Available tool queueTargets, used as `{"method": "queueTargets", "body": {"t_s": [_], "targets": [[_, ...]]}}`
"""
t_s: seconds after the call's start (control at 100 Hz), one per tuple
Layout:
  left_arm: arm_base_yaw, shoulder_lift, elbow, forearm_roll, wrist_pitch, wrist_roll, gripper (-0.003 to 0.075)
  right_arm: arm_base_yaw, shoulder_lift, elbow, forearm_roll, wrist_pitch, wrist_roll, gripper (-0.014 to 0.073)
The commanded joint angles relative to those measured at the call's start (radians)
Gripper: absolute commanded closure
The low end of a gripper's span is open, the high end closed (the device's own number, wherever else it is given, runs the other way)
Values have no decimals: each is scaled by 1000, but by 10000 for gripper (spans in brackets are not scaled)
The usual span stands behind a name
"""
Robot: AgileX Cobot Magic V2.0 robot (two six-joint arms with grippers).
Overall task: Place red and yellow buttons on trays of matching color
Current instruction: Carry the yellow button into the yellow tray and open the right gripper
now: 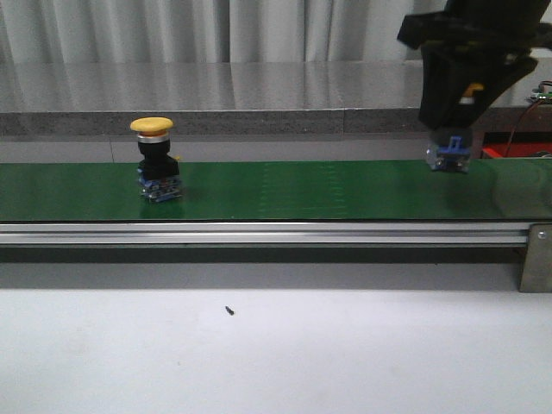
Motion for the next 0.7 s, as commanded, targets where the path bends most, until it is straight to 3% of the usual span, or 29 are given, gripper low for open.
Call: {"method": "queueTargets", "body": {"t_s": [0.0, 0.12, 0.42, 0.69], "targets": [[-7, -6, -28, -19, -73, 0, 122, -26, -104, -37, -21, 16, 2, 335], [-7, -6, -28, -19, -73, 0, 122, -122, -159, -37, -24, 61, 1, 335], [-7, -6, -28, -24, -73, 0, 122, -488, -202, -37, -20, 90, -2, 335], [-7, -6, -28, -26, -73, 0, 122, -656, -197, 18, 15, -9, -2, 335]]}}
